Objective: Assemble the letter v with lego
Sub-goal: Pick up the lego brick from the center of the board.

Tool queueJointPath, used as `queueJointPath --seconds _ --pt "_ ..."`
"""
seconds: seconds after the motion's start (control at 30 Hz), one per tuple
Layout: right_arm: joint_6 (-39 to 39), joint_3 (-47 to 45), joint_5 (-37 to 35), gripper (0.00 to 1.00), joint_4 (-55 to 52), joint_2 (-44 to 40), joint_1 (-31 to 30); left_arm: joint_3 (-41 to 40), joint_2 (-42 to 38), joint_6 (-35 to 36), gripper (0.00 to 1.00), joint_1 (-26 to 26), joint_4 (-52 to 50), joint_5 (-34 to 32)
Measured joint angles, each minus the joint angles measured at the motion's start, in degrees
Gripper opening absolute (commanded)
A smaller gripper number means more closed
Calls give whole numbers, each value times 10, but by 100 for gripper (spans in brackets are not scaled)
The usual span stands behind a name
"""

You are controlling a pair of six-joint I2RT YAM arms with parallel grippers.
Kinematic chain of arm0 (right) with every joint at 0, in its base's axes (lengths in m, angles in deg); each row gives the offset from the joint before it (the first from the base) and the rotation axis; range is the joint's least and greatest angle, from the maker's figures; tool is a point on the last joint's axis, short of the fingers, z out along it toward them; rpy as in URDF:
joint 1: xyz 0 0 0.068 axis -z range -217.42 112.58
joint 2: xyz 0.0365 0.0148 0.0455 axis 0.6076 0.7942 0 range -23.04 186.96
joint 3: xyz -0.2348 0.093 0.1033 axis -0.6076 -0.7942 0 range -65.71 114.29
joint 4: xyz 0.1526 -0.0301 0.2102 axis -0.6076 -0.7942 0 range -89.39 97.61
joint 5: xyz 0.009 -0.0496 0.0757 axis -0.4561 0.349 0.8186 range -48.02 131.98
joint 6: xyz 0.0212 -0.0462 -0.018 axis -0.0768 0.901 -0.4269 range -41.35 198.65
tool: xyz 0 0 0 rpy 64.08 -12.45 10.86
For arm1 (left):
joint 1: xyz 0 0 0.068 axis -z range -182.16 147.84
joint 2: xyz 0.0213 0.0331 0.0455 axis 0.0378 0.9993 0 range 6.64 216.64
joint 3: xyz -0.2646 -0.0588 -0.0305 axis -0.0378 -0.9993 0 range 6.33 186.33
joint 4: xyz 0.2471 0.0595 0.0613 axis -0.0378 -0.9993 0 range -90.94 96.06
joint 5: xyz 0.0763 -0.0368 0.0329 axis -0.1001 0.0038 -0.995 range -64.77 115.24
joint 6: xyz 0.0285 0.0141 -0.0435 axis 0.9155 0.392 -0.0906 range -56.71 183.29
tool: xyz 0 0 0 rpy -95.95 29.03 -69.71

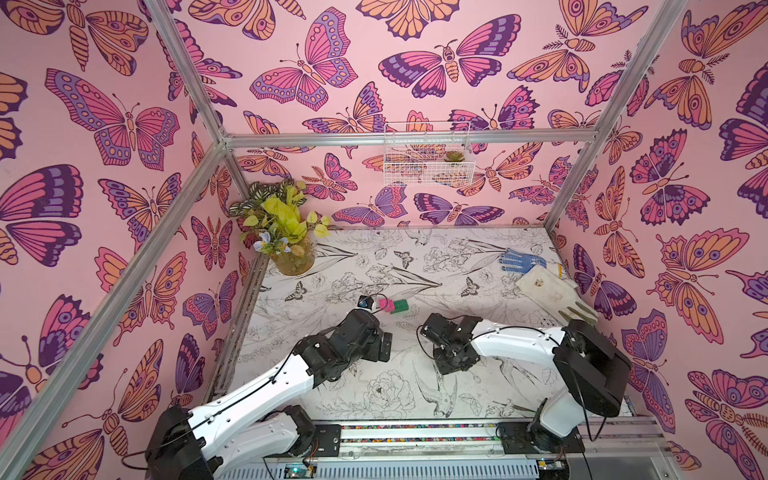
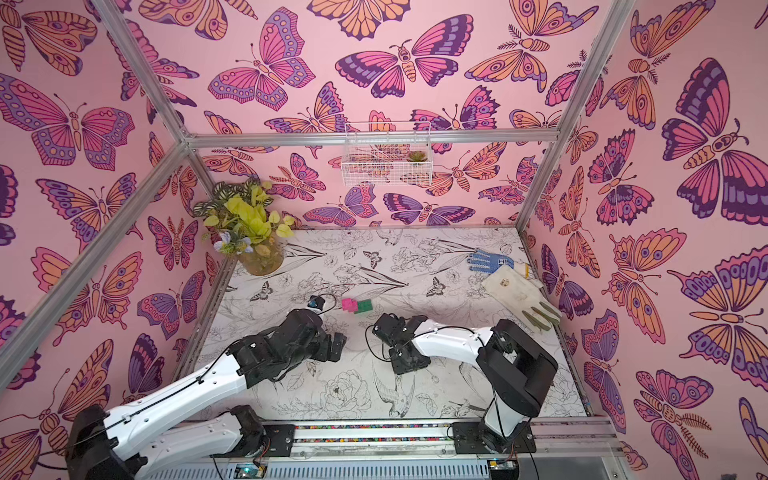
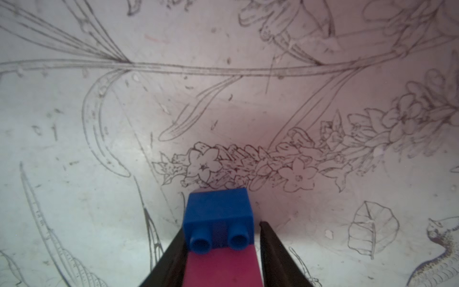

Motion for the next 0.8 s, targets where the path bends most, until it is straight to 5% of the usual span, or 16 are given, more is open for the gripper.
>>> queueJointPath --seconds 0.1,0.37,0.6,0.8 --pt "0 0 0 41 2 0 0 0 3 0 100 0 0 0" --pt "0 -2 -6 1 3 -3 1 -7 3 -3 100 0 0 0" --pt "54 26 -14 1 -28 -3 7 -7 11 -3 100 -5 2 -2" --pt "162 202 -33 1 -91 22 41 -6 68 1 100 -50 22 12"
